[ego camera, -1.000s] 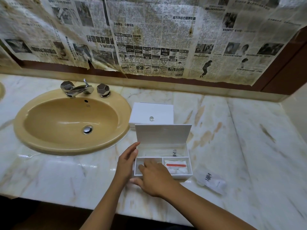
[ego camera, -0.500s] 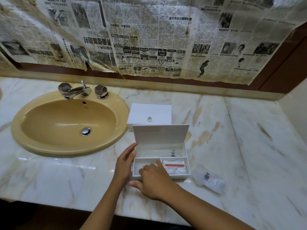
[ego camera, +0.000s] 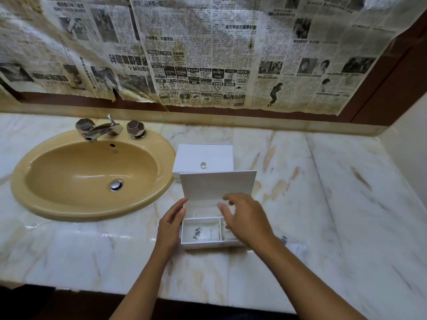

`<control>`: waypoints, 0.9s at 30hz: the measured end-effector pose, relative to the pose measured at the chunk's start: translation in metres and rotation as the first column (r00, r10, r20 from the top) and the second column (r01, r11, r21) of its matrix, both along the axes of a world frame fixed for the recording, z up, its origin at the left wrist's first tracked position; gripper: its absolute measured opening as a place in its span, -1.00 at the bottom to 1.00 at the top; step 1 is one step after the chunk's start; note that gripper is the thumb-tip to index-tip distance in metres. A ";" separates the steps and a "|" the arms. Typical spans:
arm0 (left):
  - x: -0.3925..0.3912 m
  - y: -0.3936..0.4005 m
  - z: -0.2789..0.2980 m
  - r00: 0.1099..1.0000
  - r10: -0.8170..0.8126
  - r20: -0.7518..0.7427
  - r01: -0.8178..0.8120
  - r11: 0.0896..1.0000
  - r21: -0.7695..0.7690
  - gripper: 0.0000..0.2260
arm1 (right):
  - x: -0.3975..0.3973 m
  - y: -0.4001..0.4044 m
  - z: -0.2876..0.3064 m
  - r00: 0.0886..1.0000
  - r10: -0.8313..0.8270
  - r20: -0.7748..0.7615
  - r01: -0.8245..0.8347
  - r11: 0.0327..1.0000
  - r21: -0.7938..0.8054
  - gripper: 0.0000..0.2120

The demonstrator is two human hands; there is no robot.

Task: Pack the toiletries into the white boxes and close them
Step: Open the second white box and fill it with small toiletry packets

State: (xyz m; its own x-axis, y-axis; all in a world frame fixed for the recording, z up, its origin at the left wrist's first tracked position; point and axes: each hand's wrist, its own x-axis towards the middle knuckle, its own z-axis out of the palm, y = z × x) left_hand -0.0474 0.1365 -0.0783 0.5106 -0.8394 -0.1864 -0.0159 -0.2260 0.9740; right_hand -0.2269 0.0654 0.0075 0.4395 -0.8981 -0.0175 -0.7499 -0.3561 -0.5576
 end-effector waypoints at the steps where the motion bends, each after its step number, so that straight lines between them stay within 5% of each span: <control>1: 0.000 0.000 0.001 1.000 -0.002 0.001 0.002 1.000 0.004 -0.75 | -0.009 -0.007 0.001 0.998 -0.056 0.006 0.056 0.998 -0.007 -0.70; 6: -0.001 0.001 0.000 1.000 -0.002 -0.024 0.002 1.000 0.005 -0.75 | -0.055 -0.032 -0.003 0.953 -0.206 -0.220 0.218 0.975 0.033 -0.75; 9: -0.001 0.001 -0.001 1.000 0.001 -0.030 -0.001 1.000 0.009 -0.75 | -0.072 -0.035 -0.007 0.880 -0.122 -0.459 0.221 0.961 0.168 -0.69; 13: 0.000 0.001 -0.002 0.999 0.010 -0.035 -0.009 1.000 0.009 -0.75 | -0.080 -0.026 -0.015 0.828 0.001 -0.560 0.250 0.894 0.372 -0.54; 17: -0.001 0.001 -0.003 0.999 0.016 -0.041 -0.015 1.000 0.021 -0.74 | -0.084 -0.019 -0.029 0.820 0.017 -0.572 0.241 0.896 0.372 -0.53; 22: -0.001 0.001 -0.003 0.999 0.021 -0.047 -0.020 0.999 0.025 -0.74 | -0.082 -0.018 -0.047 0.845 -0.169 -0.507 0.326 0.915 0.238 -0.86; 27: -0.001 0.001 -0.004 0.999 0.021 -0.046 -0.020 0.999 0.028 -0.75 | -0.082 -0.017 -0.062 0.864 -0.228 -0.449 0.336 0.925 0.178 -0.84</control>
